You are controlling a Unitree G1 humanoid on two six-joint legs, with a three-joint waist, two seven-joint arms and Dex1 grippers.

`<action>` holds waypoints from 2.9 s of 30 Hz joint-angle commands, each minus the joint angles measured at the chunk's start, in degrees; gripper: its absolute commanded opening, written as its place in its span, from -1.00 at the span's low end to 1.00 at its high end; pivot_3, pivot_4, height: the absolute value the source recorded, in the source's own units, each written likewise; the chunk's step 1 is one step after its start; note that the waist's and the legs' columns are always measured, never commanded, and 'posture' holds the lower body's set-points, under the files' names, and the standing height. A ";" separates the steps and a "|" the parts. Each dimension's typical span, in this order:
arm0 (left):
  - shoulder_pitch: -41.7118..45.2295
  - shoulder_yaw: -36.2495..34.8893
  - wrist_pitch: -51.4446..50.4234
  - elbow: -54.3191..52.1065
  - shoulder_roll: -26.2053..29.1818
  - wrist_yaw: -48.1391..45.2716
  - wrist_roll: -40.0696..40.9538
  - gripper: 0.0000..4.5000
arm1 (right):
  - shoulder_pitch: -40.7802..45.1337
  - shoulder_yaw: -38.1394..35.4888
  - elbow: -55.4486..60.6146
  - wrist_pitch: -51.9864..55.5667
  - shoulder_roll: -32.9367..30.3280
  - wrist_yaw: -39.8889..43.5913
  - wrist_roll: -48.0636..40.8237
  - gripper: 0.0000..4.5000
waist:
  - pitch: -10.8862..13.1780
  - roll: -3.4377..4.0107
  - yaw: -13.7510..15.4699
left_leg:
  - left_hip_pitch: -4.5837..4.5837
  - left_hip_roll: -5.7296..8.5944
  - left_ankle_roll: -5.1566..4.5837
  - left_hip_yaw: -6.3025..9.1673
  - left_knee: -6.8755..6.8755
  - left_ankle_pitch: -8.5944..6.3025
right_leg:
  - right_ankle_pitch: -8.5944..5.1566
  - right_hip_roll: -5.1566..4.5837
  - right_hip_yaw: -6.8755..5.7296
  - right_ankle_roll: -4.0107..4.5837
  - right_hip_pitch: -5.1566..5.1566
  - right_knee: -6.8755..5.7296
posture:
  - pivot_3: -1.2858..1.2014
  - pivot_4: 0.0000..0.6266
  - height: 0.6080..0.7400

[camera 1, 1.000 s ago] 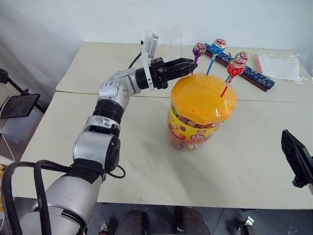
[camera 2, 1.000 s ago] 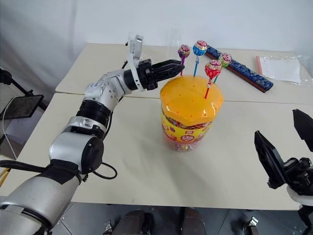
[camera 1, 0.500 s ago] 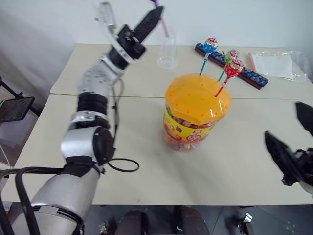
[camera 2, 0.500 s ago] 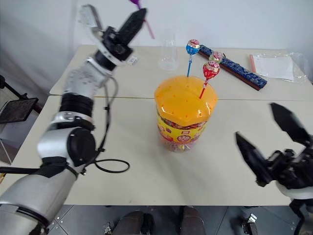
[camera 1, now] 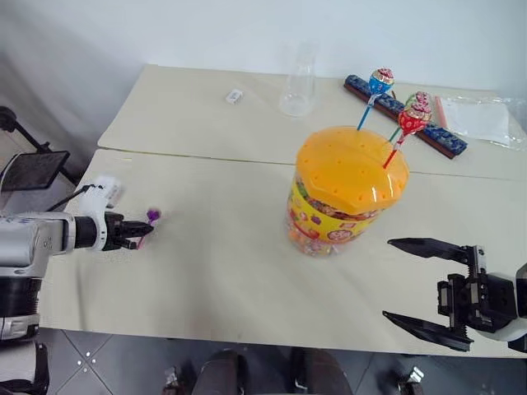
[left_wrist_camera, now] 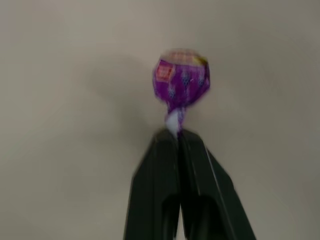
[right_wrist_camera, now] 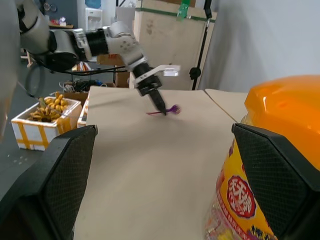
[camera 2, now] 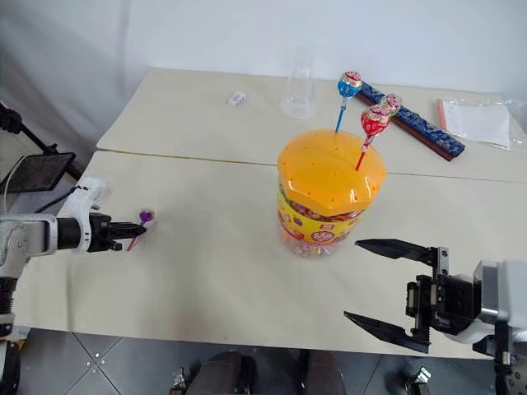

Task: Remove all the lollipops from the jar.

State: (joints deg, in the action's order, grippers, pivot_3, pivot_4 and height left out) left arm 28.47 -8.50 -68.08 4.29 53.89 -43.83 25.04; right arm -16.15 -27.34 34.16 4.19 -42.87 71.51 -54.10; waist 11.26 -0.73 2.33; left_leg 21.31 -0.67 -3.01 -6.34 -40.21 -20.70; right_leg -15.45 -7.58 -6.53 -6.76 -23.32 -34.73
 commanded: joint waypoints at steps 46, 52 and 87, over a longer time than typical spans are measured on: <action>50.59 7.84 52.18 39.41 -45.67 -23.36 -2.32 -0.88 | -12.84 -13.82 7.82 -11.28 25.08 -26.63 0.52 1.00 | -0.17 0.41 -0.78 | -0.04 0.03 -0.12 -0.70 0.16 0.22 | 0.01 0.26 -0.01 -0.04 -0.30 -0.07 | 0.03 -0.52 1.00; 50.69 1.92 49.60 37.64 -46.44 -23.37 3.54 -0.99 | -12.00 -12.49 7.86 -11.33 24.34 -27.06 0.74 1.00 | -0.17 0.41 -0.86 | -0.02 0.02 -0.12 -0.66 0.16 0.22 | 0.01 0.25 -0.01 -0.04 -0.30 -0.06 | 0.03 -0.52 1.00; -24.43 -14.22 6.07 -17.62 0.11 -1.37 4.48 -0.72 | 8.93 -2.77 -12.72 1.13 -3.92 11.48 0.06 1.00 | -0.11 0.62 -0.76 | -0.17 -0.03 0.58 -0.03 0.19 -0.07 | -0.12 -0.52 0.18 0.20 -0.19 -0.18 | 0.03 -0.52 1.00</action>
State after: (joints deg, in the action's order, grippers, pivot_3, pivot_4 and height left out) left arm 3.57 -22.13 -63.48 -12.76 53.99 -45.51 29.17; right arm -7.51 -28.82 21.23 5.19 -46.69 82.79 -53.91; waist 11.15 -0.11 1.56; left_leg 21.14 -0.71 -2.47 -6.38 -40.01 -20.74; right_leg -15.57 -8.09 -6.36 -6.55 -23.54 -34.96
